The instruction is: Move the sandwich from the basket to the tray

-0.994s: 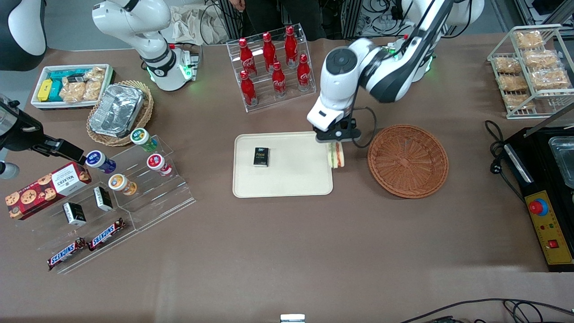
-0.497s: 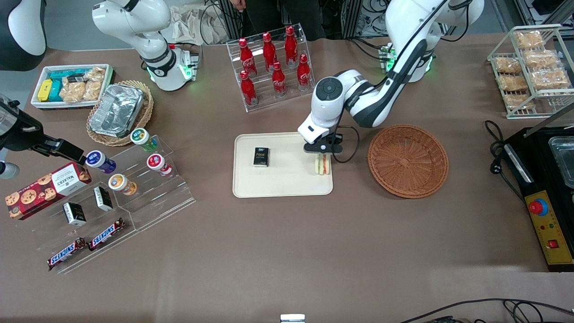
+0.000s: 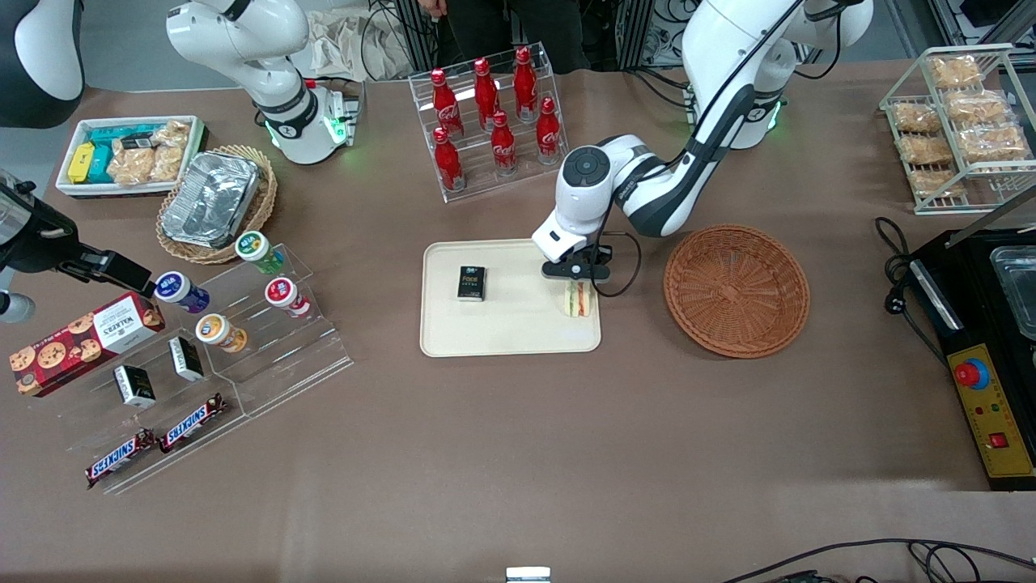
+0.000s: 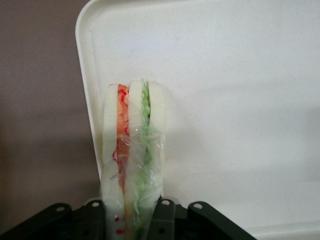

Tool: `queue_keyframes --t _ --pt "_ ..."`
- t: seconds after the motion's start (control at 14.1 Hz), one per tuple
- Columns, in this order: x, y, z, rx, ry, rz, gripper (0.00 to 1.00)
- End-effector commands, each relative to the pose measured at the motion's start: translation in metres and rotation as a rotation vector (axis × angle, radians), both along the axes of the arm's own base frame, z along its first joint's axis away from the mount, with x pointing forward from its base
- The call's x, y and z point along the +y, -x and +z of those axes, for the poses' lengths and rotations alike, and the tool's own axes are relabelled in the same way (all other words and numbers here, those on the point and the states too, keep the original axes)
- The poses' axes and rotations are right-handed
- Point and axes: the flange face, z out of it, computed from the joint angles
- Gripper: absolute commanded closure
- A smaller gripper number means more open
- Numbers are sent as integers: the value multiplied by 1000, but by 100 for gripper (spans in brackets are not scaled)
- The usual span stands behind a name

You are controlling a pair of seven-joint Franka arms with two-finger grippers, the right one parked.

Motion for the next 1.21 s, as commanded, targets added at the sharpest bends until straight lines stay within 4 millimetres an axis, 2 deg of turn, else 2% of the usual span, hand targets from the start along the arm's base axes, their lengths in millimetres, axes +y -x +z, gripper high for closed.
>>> queue_keyframes --t 0.0,0.07,0.21,0.43,0.57,0.71,0.85,1.14 --pt "-6 -3 -1 -73 -25 46 0" --pt "-8 -5 6 -84 -21 54 0" --pt "-6 -18 43 -105 -63 86 0" --pt "6 -30 117 -172 -83 132 0" --pt "34 -50 157 -220 -59 187 0" --pt "61 -61 202 -245 -20 248 0" --pt "80 -67 229 -232 9 215 0" --pt "128 -80 261 -206 -21 212 0"
